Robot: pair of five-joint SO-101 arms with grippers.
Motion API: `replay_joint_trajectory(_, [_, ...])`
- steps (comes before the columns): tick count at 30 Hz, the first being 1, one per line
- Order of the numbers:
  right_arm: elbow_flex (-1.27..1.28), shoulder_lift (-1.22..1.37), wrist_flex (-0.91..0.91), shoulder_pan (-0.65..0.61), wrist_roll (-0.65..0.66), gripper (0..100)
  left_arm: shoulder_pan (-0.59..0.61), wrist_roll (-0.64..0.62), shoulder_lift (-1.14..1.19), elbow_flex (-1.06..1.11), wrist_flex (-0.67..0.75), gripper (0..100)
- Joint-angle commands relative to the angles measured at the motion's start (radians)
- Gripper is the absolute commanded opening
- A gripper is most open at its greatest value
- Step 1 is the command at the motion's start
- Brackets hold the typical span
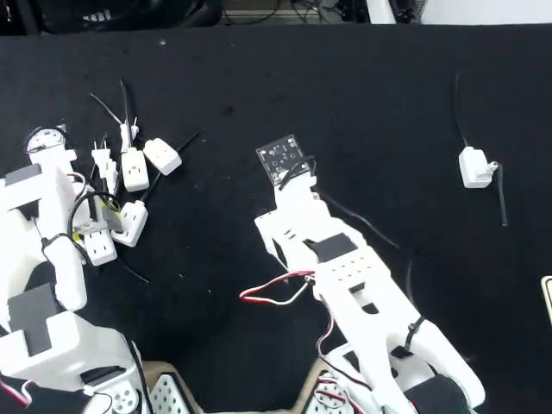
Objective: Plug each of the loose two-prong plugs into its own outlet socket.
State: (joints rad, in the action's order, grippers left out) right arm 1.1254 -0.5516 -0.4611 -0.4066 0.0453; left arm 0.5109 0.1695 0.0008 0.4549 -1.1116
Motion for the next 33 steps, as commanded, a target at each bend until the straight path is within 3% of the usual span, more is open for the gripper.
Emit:
replay_joint_trajectory(1, [-0.002,-0.031,0.02,-0.012,0.008,10.6,-0.039,-0.023,-0.092,0.007,-0.049,15])
replay_joint_trajectory(4, [-0.004,-0.031,0.02,-0.012,0.008,10.6,-0.047,-0.023,-0.15,0.008,-0.064,2])
replay_joint_trajectory(6, [-0.004,-0.031,0.02,-0.012,0.008,10.6,-0.047,-0.021,-0.184,-0.002,-0.064,6])
replay_joint_trajectory(15, [-0.002,-0.031,0.02,-0.011,0.008,10.6,-0.047,-0.02,-0.299,-0.11,-0.173,4])
replay_joint_trajectory(22, [-0.002,-0.031,0.02,-0.011,0.008,10.6,-0.047,0.009,-0.238,0.015,-0.175,29])
replay_joint_trajectory(33, [-0.002,-0.031,0.02,-0.011,0.008,10.6,-0.036,0.006,-0.078,0.117,0.023,29])
